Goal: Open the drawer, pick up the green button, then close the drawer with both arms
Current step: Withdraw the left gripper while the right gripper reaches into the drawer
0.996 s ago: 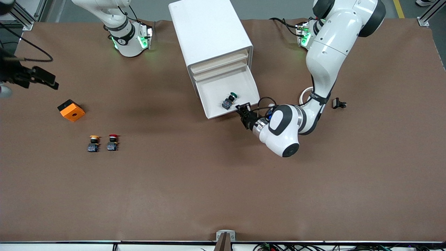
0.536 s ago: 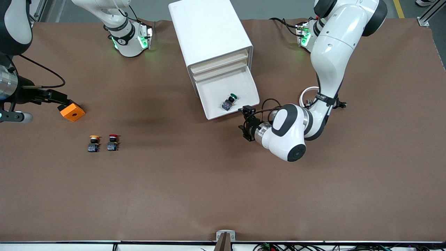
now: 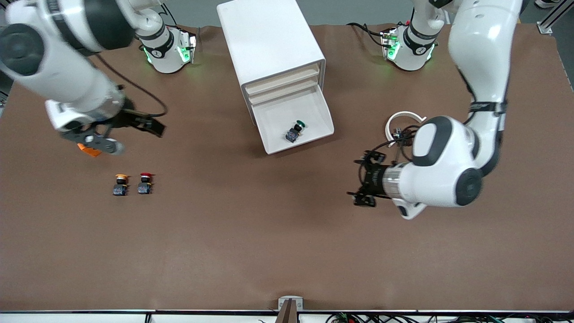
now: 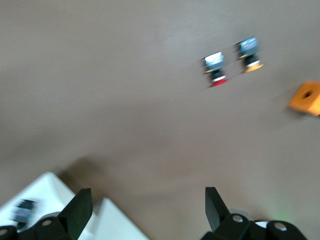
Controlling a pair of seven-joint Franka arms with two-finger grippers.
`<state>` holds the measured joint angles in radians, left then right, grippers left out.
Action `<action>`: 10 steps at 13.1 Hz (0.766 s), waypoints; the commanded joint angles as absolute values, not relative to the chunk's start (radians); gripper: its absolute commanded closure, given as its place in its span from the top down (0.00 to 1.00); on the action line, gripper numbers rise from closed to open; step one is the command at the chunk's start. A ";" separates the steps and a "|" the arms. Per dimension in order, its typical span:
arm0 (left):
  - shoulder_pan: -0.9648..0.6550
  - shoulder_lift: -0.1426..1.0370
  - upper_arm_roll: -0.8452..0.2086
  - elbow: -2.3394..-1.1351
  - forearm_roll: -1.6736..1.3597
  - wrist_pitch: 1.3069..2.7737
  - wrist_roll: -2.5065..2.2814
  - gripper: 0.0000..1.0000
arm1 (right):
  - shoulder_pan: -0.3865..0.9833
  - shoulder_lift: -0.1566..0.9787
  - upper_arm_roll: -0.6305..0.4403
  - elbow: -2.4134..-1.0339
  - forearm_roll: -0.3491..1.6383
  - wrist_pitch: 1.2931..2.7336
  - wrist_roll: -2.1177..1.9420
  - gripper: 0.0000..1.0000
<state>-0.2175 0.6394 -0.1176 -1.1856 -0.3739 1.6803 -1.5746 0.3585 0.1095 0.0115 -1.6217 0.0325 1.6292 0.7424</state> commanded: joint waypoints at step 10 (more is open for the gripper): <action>-0.032 0.390 -0.112 -1.293 0.000 1.568 -0.559 1.00 | 0.762 0.359 -0.003 -1.700 0.069 2.117 1.461 1.00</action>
